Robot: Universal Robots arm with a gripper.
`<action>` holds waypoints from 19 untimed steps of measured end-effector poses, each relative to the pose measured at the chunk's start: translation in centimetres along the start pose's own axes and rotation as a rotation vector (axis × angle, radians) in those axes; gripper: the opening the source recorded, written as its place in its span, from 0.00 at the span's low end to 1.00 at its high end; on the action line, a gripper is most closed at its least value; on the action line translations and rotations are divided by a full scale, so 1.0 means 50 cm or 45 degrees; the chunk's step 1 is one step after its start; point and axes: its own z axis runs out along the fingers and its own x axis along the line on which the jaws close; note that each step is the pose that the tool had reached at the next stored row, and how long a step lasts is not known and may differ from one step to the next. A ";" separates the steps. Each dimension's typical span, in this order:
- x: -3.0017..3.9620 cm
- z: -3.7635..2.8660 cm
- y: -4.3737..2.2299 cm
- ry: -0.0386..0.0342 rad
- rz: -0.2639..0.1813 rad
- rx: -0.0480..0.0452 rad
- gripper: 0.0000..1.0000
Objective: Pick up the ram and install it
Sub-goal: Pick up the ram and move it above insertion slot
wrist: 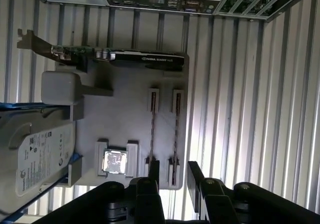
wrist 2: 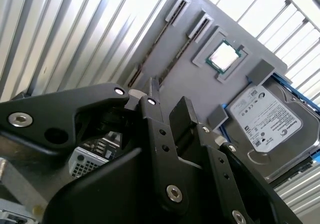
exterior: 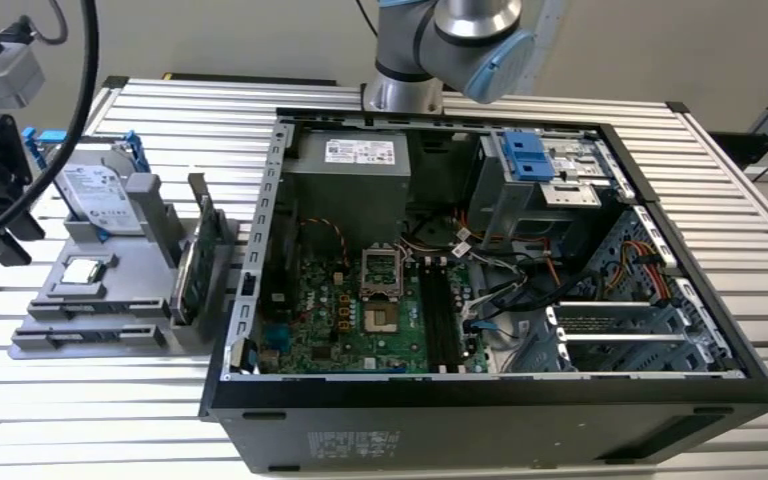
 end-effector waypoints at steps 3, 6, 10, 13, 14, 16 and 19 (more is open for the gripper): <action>0.000 0.006 0.000 0.0000 0.002 0.000 1.00; 0.000 0.012 0.000 -0.0002 0.004 0.000 1.00; 0.000 0.020 -0.001 -0.0001 0.007 0.000 1.00; 0.000 0.025 -0.001 -0.0003 0.008 0.000 1.00; 0.000 0.027 -0.001 -0.0003 0.009 0.000 1.00; 0.000 0.031 -0.001 -0.0004 0.010 0.000 1.00; 0.000 0.038 -0.001 -0.0004 0.010 0.000 1.00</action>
